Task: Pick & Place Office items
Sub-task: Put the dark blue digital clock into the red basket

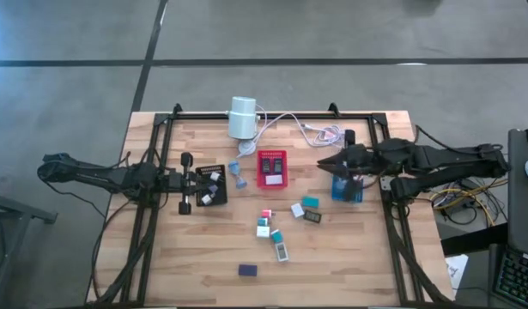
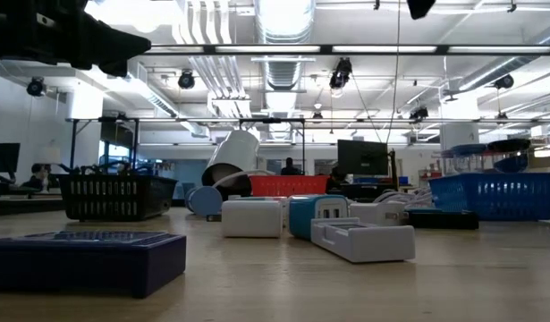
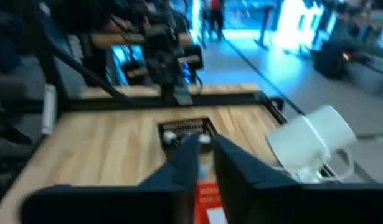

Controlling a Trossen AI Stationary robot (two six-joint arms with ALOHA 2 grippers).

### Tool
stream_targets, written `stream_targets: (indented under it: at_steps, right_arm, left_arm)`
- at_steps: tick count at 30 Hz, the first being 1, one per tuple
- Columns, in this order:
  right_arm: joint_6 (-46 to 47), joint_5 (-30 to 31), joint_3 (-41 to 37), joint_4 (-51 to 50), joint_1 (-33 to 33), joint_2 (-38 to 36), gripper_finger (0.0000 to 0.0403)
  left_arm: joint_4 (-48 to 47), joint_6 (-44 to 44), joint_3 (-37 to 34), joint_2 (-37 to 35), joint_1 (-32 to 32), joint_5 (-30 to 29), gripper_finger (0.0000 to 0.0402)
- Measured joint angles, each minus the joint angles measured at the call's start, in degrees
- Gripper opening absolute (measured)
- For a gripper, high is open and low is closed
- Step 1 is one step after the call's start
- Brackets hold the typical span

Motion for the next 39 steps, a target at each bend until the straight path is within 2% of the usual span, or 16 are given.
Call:
stream_targets:
  at_steps: [1, 5, 8, 13, 19, 22, 25, 36, 39]
  right_arm:
    - [0.1, -1.7, -2.5, 2.7, -0.7, -1.8, 0.0021]
    - [2.3, -12.4, -14.1, 19.7, -5.2, -7.9, 0.0013]
    - [5.8, -17.6, -20.7, 25.3, -9.9, -11.3, 0.0009]
    - [7.2, -19.7, -28.6, 29.5, -14.9, -15.7, 0.0008]
    - [4.6, -19.4, -35.1, 31.7, -15.2, -22.2, 0.0008]
    - [4.0, -18.3, -38.4, 34.5, -15.2, -25.1, 0.0008]
    - [3.9, -17.7, -40.7, 36.5, -15.2, -27.8, 0.0008]
    - [2.6, -17.9, -47.5, 37.4, -15.2, -34.4, 0.0008]
    - [2.4, -17.9, -47.5, 36.6, -15.2, -34.5, 0.0008]
  left_arm:
    - [0.0, 0.0, 0.0, 0.0, 0.0, 0.0, 0.0015]
    - [0.8, 0.2, 0.0, 0.0, 0.0, 0.0, 0.0015]
    - [2.4, -0.8, 0.0, 0.0, 0.0, 0.0, 0.0015]
    - [4.3, -1.1, 0.0, 0.0, 0.0, -0.2, 0.0015]
    - [5.8, -2.2, -0.1, 0.0, 0.0, -0.5, 0.0014]
    - [5.9, -2.7, -0.1, 0.0, 0.0, -2.5, 0.0014]
    - [5.9, -3.2, -0.1, 0.0, 0.0, -5.4, 0.0014]
    - [8.9, -3.5, -0.1, 0.0, 0.1, -5.9, 0.0014]
    - [9.8, -3.1, -0.1, 0.2, 0.6, -10.0, 0.0014]
